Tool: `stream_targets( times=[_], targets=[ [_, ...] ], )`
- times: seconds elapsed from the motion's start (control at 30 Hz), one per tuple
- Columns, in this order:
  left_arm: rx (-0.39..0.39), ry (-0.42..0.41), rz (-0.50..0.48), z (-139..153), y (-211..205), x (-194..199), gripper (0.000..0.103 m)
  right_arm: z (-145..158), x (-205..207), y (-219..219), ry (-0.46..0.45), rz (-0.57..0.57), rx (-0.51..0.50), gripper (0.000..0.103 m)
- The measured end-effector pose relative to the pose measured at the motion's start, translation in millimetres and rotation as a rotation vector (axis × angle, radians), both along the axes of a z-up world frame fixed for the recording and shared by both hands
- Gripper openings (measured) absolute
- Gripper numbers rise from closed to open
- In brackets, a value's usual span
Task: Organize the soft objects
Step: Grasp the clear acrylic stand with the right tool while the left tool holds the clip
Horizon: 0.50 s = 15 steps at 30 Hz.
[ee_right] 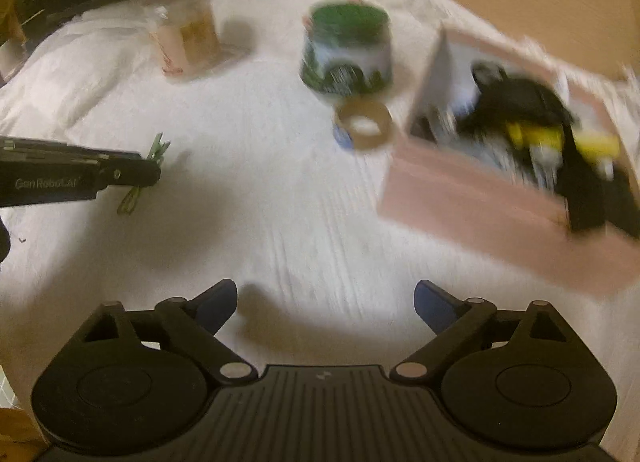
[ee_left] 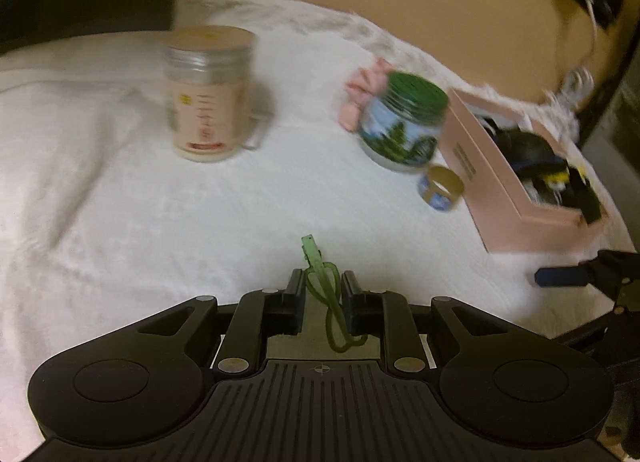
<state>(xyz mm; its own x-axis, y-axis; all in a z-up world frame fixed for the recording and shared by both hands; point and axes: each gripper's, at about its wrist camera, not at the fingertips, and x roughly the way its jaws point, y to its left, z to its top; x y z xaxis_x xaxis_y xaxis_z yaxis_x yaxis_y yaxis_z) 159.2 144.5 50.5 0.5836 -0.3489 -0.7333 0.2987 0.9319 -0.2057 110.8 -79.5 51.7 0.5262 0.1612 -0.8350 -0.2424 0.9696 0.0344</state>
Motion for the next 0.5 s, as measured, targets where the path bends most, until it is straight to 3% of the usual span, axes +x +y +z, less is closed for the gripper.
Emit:
stream_targets(
  times=[0.1, 0.2, 0.37, 0.5],
  targets=[
    [-0.010, -0.015, 0.043, 9, 21, 5, 0.022, 20, 15, 20, -0.049, 0.068, 0.018, 0.096],
    [-0.025, -0.030, 0.087, 17, 43, 11, 0.022, 41, 44, 42, -0.086, 0.111, 0.039, 0.089],
    [-0.062, -0.038, 0.117, 22, 72, 21, 0.022, 64, 127, 77, -0.019, 0.115, 0.110, 0.054],
    [-0.087, -0.037, 0.126, 22, 84, 24, 0.022, 64, 192, 105, 0.069, 0.204, 0.026, 0.038]
  ],
)
